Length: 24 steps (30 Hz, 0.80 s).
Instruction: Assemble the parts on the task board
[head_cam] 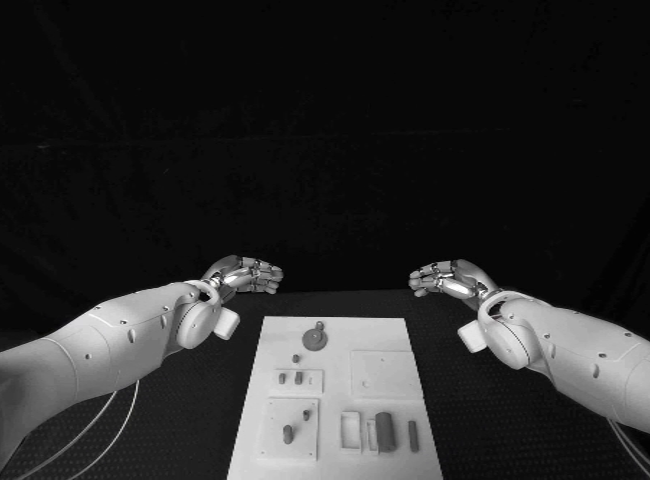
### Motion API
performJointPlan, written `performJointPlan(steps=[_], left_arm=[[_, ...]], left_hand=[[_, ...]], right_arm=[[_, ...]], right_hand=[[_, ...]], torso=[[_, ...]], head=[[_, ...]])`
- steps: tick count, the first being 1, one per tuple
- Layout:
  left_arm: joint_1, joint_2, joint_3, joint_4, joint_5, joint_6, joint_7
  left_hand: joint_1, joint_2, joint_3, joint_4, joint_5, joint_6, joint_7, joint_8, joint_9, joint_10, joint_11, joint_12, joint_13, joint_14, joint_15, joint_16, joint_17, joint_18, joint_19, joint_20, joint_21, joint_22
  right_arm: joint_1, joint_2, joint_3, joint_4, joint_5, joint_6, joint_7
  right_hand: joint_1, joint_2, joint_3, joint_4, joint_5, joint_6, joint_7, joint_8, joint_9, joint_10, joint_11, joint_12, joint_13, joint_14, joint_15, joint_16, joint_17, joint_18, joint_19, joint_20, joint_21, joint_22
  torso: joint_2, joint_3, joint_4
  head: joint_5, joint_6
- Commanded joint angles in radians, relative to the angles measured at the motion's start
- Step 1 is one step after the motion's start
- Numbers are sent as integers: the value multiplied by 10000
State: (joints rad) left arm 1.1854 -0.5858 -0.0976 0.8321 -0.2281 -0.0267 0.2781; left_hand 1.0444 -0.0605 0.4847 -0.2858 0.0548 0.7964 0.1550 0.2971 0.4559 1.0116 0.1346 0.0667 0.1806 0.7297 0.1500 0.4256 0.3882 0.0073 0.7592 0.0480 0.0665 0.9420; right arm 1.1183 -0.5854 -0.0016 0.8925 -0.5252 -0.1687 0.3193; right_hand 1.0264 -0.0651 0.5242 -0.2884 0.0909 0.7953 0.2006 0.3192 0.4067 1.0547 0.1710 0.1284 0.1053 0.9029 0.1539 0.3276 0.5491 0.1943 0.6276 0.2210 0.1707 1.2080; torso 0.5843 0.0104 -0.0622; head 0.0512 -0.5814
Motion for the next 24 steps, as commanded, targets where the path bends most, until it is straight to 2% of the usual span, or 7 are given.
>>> performJointPlan(steps=[1,5,7,12,15,17,24], left_arm=[[-27,-97,3,417,117,-207,42],[-83,-229,-4,940,117,-477,-45],[-126,-314,-13,1229,117,-609,-97],[-217,-505,-84,1845,107,-758,-179],[-249,-572,-147,2043,106,-772,-192],[-256,-637,-177,2150,106,-791,-197],[-277,-676,-212,2216,106,-800,-176]], left_hand=[[-42,34,-77,4,-44,2,96,41,24,79,78,90,-26,179,12,104,51,-12,62,15,6,-48],[-39,12,-92,13,-43,61,162,93,40,230,139,136,-70,488,11,226,156,61,189,19,32,-113],[-38,-3,-99,20,-44,97,198,121,46,323,196,163,-91,717,-13,326,241,107,300,4,60,-130],[-65,-40,-111,35,-41,151,284,162,50,519,278,227,-113,881,15,353,333,159,394,20,56,-168],[-72,-41,-112,40,-42,169,289,174,51,556,274,239,-115,887,21,343,344,167,403,26,53,-174],[-74,-43,-113,41,-42,173,289,177,52,566,272,242,-115,889,23,341,348,170,405,27,52,-176],[-86,-50,-118,43,-42,193,286,189,53,605,259,254,-118,884,30,322,358,177,407,36,46,-183]], right_arm=[[-3,-339,-3,863,-2611,-62,-1824],[-5,-770,-23,2022,-4505,320,-3268],[-8,-1017,-69,2668,-5057,555,-3933],[-9,-1668,-466,4222,-5686,1026,-5549],[-8,-1979,-864,4842,-5393,1261,-6127],[-8,-2105,-1096,5223,-5352,1481,-6500],[-10,-2133,-1419,6055,-5326,1588,-7305]], right_hand=[[21,-40,-141,17,40,276,-84,148,59,421,-190,277,78,501,-239,273,140,314,712,-70,332,183],[-280,-327,-271,206,48,454,-169,253,130,721,-339,491,213,883,-401,477,320,460,1202,-110,540,365],[-391,-477,-304,362,36,693,-277,411,263,1186,-561,807,445,1582,-722,917,640,675,1917,-208,940,597],[-602,-692,-298,636,48,1096,-515,721,729,1964,-1080,1605,1421,2657,-1404,1859,1768,675,3307,-761,1727,1113],[-599,-787,-485,728,37,1096,-743,665,940,2599,-1441,3079,3074,3188,-2003,3890,3397,675,4197,-1186,2693,1278],[-861,-1011,-640,977,19,1140,-832,559,1097,1680,-1537,5067,5318,2657,-2345,5905,4844,675,4282,-1440,3785,1282],[-1383,-788,-388,1516,49,1525,-1002,567,1611,850,-1830,8902,9071,2700,-2677,9170,6139,675,4418,-2011,6531,1288]], torso=[[-28,1,-37],[27,11,-24],[38,15,-15],[77,12,-21],[98,2,-16],[117,0,-14],[151,13,-9]], head=[[44,-344],[52,-492],[21,-591],[-37,-755],[-65,-785],[-74,-809],[-94,-814]])
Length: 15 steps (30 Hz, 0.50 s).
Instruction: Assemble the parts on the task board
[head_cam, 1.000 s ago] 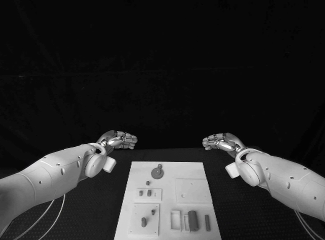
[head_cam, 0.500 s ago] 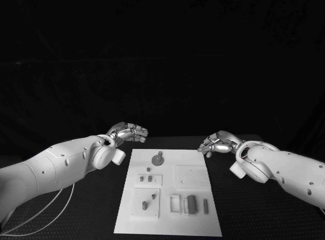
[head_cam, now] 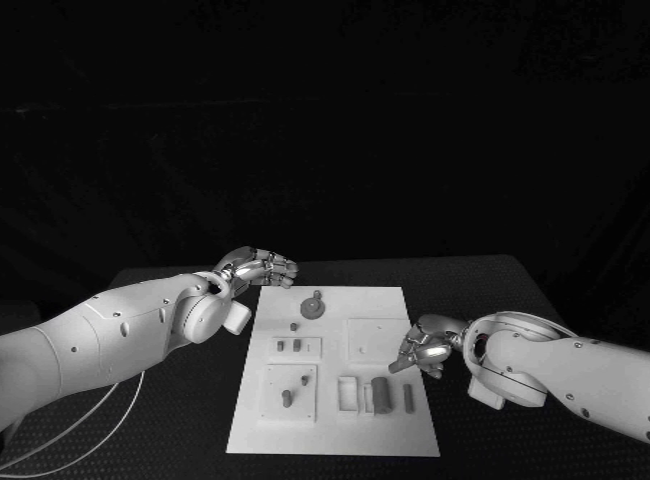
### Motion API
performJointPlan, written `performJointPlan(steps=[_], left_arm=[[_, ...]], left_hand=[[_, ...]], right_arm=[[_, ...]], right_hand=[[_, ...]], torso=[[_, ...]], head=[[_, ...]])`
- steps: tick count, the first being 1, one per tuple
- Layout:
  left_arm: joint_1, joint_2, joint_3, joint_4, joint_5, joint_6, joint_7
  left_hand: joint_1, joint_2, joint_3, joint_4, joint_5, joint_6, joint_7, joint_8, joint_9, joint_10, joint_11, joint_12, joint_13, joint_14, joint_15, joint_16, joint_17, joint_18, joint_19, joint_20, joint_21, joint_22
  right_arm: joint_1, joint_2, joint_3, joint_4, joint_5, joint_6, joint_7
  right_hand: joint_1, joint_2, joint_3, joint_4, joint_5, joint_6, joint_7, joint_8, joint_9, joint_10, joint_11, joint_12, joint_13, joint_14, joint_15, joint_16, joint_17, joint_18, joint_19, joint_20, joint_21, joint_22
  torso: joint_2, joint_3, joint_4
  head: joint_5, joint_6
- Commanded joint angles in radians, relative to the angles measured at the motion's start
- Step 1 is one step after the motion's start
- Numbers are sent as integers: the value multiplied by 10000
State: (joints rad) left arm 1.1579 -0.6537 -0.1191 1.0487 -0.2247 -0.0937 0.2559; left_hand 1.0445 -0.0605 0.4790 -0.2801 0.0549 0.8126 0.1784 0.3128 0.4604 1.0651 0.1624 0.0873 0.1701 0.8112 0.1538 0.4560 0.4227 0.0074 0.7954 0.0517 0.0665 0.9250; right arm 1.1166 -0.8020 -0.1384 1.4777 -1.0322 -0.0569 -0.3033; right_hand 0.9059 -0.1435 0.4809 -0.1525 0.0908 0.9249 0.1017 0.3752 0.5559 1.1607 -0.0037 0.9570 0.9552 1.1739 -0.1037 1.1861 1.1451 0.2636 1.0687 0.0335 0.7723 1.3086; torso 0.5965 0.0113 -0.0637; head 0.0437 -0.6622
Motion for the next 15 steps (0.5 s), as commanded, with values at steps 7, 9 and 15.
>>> performJointPlan(steps=[7,9,15], left_arm=[[-5,6,3,96,72,-82,56],[-5,8,3,108,72,-83,58],[-5,-10,3,176,72,-48,32]], left_hand=[[-92,-48,-63,-12,-42,34,50,35,7,84,-24,51,-17,59,-7,5,18,178,41,3,42,-17],[-95,-45,-63,-11,-42,36,49,37,7,86,-24,50,-19,56,-7,0,19,178,40,5,40,-19],[-105,-44,-67,-8,-42,37,46,38,6,88,-25,46,-25,44,-4,-14,22,178,32,9,35,-23]], right_arm=[[7,302,-188,539,-99,348,-1381],[8,411,-213,540,-72,404,-1487],[9,628,-428,282,-248,776,-1941]], right_hand=[[-990,123,112,535,40,512,-137,11,431,-121,-202,1685,1471,281,-229,1828,473,-18,77,-484,1629,250],[-1091,154,150,564,37,520,-144,-20,467,-107,-203,1769,1551,372,-236,1972,534,-18,66,-521,1741,245],[-1482,338,202,711,32,473,-119,-167,507,-115,-179,1892,1702,452,-214,2235,563,-18,-14,-573,1959,231]], torso=[[73,12,27],[79,11,32],[108,11,41]], head=[[-32,18],[-48,-1],[-43,-27]])
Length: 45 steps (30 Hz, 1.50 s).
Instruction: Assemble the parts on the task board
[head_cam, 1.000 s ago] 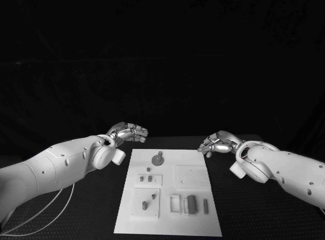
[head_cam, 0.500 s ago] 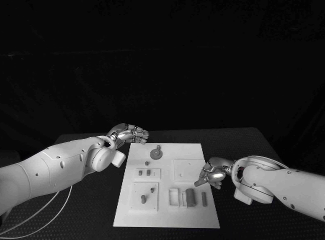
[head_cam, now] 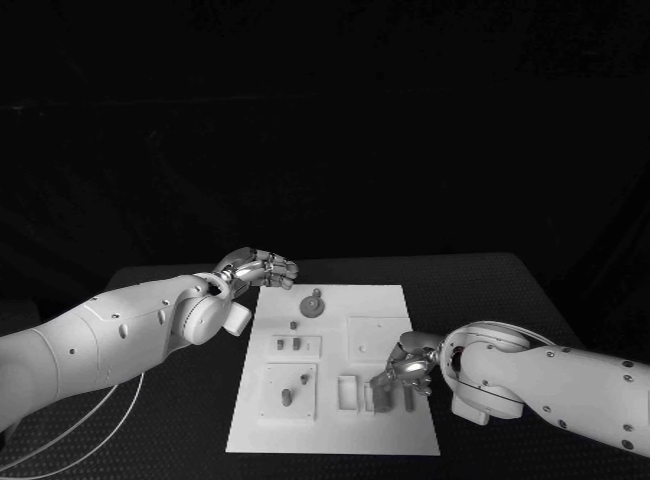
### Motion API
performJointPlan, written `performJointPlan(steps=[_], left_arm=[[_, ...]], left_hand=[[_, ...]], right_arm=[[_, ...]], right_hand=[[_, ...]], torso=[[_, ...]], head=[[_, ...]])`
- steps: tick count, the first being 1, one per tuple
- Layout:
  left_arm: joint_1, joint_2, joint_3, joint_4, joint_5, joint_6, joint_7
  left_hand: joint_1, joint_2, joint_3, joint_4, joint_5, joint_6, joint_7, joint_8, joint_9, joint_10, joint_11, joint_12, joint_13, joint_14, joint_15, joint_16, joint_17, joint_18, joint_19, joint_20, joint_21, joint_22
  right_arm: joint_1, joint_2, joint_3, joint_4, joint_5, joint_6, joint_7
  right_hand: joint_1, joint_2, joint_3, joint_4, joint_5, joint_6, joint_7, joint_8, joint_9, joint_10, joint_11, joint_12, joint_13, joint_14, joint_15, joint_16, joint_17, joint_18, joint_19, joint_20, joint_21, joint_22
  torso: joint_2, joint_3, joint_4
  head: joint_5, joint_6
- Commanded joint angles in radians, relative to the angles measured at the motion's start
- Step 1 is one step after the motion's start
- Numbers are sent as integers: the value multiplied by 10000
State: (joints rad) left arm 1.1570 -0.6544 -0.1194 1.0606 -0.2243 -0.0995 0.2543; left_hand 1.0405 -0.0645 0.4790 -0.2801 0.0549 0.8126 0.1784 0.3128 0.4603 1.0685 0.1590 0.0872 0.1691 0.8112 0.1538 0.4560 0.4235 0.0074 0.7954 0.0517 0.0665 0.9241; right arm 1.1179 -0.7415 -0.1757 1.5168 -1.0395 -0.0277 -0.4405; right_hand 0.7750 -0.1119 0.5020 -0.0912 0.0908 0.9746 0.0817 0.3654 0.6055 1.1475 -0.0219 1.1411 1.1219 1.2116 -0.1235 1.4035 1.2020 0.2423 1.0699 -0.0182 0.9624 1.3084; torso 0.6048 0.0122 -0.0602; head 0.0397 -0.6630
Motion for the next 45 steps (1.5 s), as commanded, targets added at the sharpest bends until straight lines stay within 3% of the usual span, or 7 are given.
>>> performJointPlan(steps=[1,15,21,25,29,40,45], left_arm=[[6,-8,6,69,67,19,47],[8,-98,7,174,66,71,33],[9,-121,8,222,64,100,27],[10,-127,9,238,64,109,26],[11,-153,9,258,64,118,17],[13,-172,10,281,55,172,-5],[14,-174,11,288,50,181,-6]], left_hand=[[-67,-3,-68,-6,-42,37,47,38,6,54,10,45,-16,43,-4,-16,15,178,32,11,34,-15],[-68,8,-59,-4,-36,33,53,36,0,47,14,29,-34,25,5,-47,26,180,16,18,25,-24],[-77,6,-61,-1,-36,27,58,34,-4,43,18,22,-41,19,10,-57,30,180,11,22,23,-28],[-88,9,-63,6,-36,31,55,36,-5,38,22,15,-48,13,15,-68,34,180,8,26,22,-30],[-95,6,-66,9,-37,30,54,35,-7,35,24,10,-52,6,18,-76,36,180,6,29,22,-32],[-135,3,-73,26,-36,74,73,60,-6,14,38,-18,-81,-19,38,-121,55,188,-12,44,19,-41],[-140,5,-72,28,-36,86,79,67,-6,6,42,-26,-89,-26,42,-133,60,192,-15,47,20,-43]], right_arm=[[-4,31,-77,-132,-272,553,-573],[-8,168,-205,-205,-625,867,-727],[-38,384,-334,-455,-1049,702,-727],[-92,517,-361,-684,-1432,603,-708],[-150,614,-367,-781,-1397,643,-682],[-296,847,-414,-1041,-1168,753,-660],[-327,911,-427,-1077,-1022,700,-611]], right_hand=[[-258,48,-16,135,31,-50,91,-104,5,11,11,57,47,60,-10,81,-22,195,-43,-59,79,231],[-701,127,15,211,34,81,76,-201,20,106,1,211,251,100,-11,318,-28,195,-139,-106,263,220],[-779,18,39,206,35,66,80,-253,11,74,2,180,237,43,-13,340,-103,195,-167,-115,293,213],[-895,-305,169,283,45,53,91,-335,1,177,15,275,351,89,-4,437,-106,195,-162,-141,350,200],[-937,-413,271,356,42,61,95,-365,4,224,16,321,404,104,-2,484,-120,195,-151,-155,378,194],[-949,-392,364,399,36,28,109,-416,-1,255,29,360,453,111,7,532,-137,195,-150,-166,406,193],[-843,-182,373,181,16,49,120,-448,15,272,38,403,511,103,22,606,-174,195,-174,-169,465,202]], torso=[[31,0,7],[60,21,3],[68,24,7],[83,22,21],[86,30,9],[95,32,8],[102,40,-2]], head=[[2,-17],[29,-84],[38,-110],[43,-75],[75,-103],[100,-179],[98,-194]])
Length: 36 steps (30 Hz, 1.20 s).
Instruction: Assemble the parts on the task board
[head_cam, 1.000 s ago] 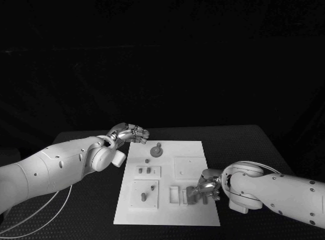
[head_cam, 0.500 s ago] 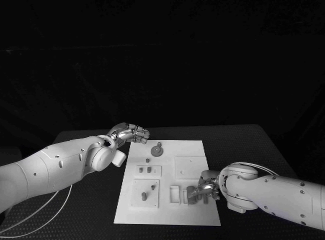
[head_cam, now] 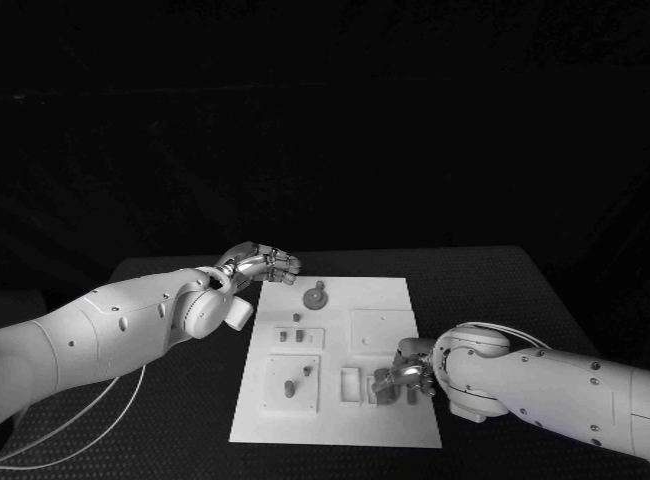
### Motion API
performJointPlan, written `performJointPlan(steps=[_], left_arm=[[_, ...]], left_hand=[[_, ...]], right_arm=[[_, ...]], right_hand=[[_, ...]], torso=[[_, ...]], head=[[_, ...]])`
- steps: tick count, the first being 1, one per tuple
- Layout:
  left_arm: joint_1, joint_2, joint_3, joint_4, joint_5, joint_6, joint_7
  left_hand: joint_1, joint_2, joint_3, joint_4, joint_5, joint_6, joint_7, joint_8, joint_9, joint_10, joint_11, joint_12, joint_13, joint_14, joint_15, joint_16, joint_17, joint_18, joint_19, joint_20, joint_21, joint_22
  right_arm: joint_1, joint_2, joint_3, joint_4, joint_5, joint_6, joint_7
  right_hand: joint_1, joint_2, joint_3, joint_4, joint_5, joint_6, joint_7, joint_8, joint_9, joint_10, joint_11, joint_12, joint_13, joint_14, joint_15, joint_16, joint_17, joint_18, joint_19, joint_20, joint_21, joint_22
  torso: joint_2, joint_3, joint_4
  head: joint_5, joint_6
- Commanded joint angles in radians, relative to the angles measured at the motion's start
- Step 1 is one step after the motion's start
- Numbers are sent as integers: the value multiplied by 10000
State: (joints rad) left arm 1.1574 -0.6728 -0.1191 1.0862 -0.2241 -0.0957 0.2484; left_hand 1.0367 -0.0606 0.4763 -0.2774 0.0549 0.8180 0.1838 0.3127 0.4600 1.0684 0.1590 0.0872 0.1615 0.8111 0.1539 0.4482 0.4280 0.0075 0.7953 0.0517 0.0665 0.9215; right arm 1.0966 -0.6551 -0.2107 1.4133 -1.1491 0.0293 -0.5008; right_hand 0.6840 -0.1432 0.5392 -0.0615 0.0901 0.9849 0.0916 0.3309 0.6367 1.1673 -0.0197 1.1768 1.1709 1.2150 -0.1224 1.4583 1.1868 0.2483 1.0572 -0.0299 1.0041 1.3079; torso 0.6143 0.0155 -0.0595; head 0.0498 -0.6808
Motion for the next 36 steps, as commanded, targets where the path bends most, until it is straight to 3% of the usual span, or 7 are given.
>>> performJointPlan(steps=[1,4,5,8,12,19,36], left_arm=[[10,15,8,33,48,142,53],[10,24,8,37,47,146,57],[10,23,8,35,47,147,57],[10,15,8,30,47,144,52],[11,-6,8,35,46,137,47],[11,-18,8,34,41,200,8],[11,-35,8,-1,30,175,9]], left_hand=[[-103,-35,-45,2,-36,33,26,68,-3,6,42,-27,-13,-26,42,-56,17,192,-14,48,20,-17],[-105,-35,-45,3,-36,33,26,67,-4,5,43,-29,-15,-28,43,-59,18,193,-15,49,20,-17],[-105,-34,-45,3,-36,32,26,67,-4,4,43,-30,-16,-29,44,-60,19,193,-15,49,21,-18],[-105,-35,-44,2,-36,31,26,66,-5,4,44,-31,-18,-30,44,-63,20,194,-16,50,21,-18],[-107,-36,-44,3,-36,29,26,65,-7,3,45,-32,-20,-31,46,-66,22,195,-17,52,21,-18],[-115,-37,-42,4,-37,12,-7,56,-16,-16,55,-50,-36,-38,60,-87,35,200,-29,64,20,-22],[-117,-44,-39,1,-36,12,-17,58,-22,-43,70,-74,-57,-51,76,-113,50,210,-45,78,20,-24]], right_arm=[[-116,67,-78,-48,78,144,0],[-121,100,-82,-48,112,165,11],[-122,104,-83,-45,112,153,7],[-122,98,-84,-43,121,35,22],[-121,51,-84,-27,250,-458,111],[-80,-178,-81,250,614,-692,97],[303,-480,-58,837,1280,-1090,77]], right_hand=[[126,274,-18,-267,18,-43,22,-112,-289,75,20,54,35,59,14,82,-42,135,-59,-47,70,207],[258,750,-122,-940,25,-4,28,-154,-263,74,28,54,62,15,24,159,-136,135,-105,-15,129,196],[359,1030,-145,-1425,16,25,42,-177,-249,99,21,66,84,3,29,202,-188,135,-111,7,159,191],[524,1487,-107,-2112,29,87,33,-197,-228,130,22,62,94,-13,30,254,-272,135,-99,40,188,179],[736,1836,-5,-2305,50,172,3,-189,-203,105,8,-6,34,-14,16,291,-332,135,-95,47,198,173],[737,1893,-48,-2304,39,245,-20,-168,-184,128,-13,-30,8,1,1,307,-356,135,-91,58,210,174],[522,1726,-178,-2267,44,307,-41,-196,-181,182,-35,-74,-29,13,-21,337,-429,135,-82,76,211,162]], torso=[[5,8,-8],[6,5,-4],[7,7,-2],[10,9,-6],[16,7,-6],[21,5,-5],[26,22,-4]], head=[[-4,-18],[2,-13],[2,-14],[5,-17],[1,-19],[8,-17],[-14,-4]])
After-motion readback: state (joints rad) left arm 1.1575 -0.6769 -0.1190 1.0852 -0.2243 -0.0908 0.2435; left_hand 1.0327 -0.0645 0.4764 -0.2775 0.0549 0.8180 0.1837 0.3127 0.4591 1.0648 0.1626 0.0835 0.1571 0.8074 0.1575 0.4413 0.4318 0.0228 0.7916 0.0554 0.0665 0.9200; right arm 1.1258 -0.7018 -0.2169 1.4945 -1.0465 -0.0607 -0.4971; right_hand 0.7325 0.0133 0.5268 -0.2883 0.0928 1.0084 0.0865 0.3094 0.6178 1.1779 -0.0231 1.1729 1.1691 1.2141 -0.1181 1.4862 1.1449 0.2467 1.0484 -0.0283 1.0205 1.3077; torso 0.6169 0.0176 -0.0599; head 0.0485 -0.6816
